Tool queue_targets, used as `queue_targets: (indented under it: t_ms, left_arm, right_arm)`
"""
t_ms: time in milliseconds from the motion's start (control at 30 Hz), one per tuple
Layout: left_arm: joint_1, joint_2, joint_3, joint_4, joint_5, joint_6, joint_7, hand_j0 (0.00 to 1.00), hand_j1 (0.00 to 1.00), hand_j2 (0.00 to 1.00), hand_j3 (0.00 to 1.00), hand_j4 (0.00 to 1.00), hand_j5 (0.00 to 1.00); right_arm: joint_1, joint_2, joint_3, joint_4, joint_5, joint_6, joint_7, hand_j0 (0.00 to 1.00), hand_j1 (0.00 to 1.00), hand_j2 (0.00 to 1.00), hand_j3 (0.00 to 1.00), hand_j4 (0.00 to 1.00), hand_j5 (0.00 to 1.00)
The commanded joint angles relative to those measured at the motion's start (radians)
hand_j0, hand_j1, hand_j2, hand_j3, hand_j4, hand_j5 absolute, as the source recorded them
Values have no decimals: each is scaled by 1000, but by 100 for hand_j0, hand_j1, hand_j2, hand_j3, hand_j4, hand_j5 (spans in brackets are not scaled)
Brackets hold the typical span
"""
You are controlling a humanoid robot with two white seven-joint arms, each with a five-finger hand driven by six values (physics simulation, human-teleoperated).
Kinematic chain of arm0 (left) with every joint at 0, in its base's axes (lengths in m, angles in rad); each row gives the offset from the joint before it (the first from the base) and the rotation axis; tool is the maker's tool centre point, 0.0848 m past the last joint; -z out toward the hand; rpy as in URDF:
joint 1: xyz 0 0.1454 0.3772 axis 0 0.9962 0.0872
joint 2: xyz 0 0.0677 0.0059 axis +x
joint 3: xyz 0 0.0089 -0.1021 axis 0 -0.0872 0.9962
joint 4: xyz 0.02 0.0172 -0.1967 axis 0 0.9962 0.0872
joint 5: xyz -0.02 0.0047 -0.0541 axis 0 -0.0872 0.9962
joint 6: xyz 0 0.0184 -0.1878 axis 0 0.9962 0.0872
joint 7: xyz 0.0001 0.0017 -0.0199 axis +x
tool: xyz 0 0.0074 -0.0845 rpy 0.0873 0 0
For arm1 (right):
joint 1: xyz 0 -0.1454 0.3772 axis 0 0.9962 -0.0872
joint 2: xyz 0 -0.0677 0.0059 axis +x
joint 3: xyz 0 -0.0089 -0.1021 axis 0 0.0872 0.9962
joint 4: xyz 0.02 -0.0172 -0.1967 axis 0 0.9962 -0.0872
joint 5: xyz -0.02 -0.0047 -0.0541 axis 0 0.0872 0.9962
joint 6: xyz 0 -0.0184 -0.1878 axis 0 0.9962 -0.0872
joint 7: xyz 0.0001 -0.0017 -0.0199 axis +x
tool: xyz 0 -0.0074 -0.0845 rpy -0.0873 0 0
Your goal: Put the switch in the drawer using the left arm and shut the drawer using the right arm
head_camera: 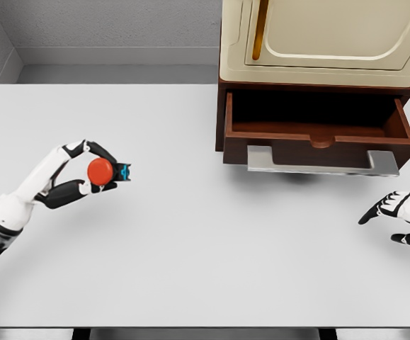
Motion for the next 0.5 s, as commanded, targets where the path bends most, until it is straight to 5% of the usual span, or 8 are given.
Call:
queue_targets:
  t_ms: [0,467]
  left_arm:
    - [-3,-23,-16,-20,0,2,0,40,40,40,40,40,40]
    - [-137,-170,-68,-26,-43,120,-1,40,40,40,40,40,40]
  right_arm:
    - [0,-15,-3,0,-8,2,-2,70,70,70,70,70,70]
    - [-29,2,-4,-2,-10,2,0,73,73,73,73,73,73]
